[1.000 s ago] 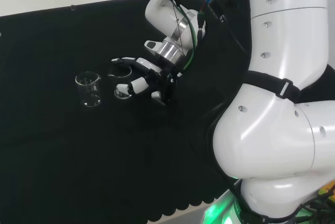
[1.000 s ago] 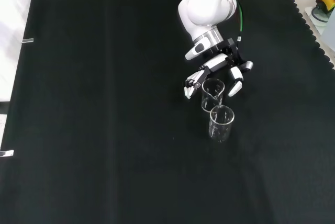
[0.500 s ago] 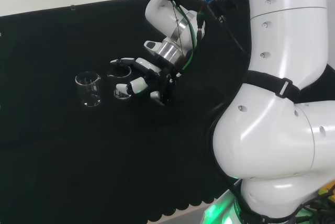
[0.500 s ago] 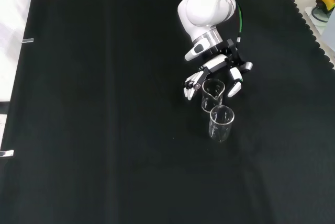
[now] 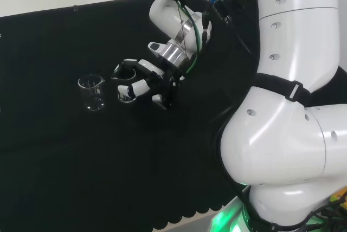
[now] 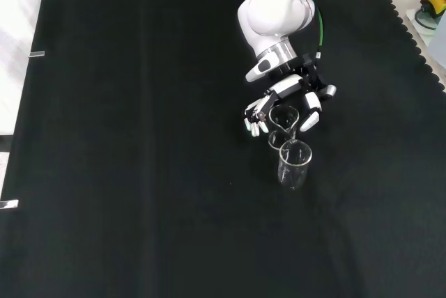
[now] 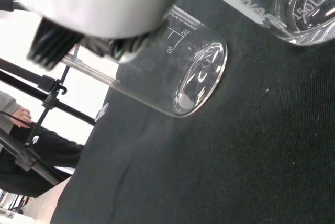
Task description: Pick up the beaker on the right.
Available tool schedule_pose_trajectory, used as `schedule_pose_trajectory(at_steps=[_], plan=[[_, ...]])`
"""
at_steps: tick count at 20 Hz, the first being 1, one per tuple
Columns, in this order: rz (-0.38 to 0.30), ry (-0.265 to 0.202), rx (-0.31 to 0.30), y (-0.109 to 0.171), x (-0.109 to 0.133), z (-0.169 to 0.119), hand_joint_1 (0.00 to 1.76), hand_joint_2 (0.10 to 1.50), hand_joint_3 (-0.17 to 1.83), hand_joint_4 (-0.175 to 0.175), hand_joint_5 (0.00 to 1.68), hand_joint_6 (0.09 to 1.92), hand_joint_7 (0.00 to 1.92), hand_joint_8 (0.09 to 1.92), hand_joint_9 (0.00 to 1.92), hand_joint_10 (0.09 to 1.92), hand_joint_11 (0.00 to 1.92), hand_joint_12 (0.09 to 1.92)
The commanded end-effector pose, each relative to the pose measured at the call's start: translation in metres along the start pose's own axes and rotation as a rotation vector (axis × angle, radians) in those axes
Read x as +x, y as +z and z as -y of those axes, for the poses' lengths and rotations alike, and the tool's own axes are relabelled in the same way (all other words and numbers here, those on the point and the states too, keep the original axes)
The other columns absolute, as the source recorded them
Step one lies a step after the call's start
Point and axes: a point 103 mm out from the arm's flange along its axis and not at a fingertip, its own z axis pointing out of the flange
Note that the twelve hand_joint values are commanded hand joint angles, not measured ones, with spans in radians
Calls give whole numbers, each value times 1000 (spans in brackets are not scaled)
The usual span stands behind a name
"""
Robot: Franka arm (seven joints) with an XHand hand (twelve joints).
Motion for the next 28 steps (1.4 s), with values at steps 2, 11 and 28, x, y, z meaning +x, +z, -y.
schedule_pose_trajectory(at_steps=[2,11,28], plan=[[11,30,-40,0,0,1,1159,387,1109,-58,747,1166,647,682,614,641,87,1327],[16,45,-113,-11,5,2,1259,628,803,4,1127,1016,1213,726,1031,627,593,1180],[27,-2,-109,-39,27,-4,1425,724,446,-175,1308,494,1471,426,1294,394,1125,872]])
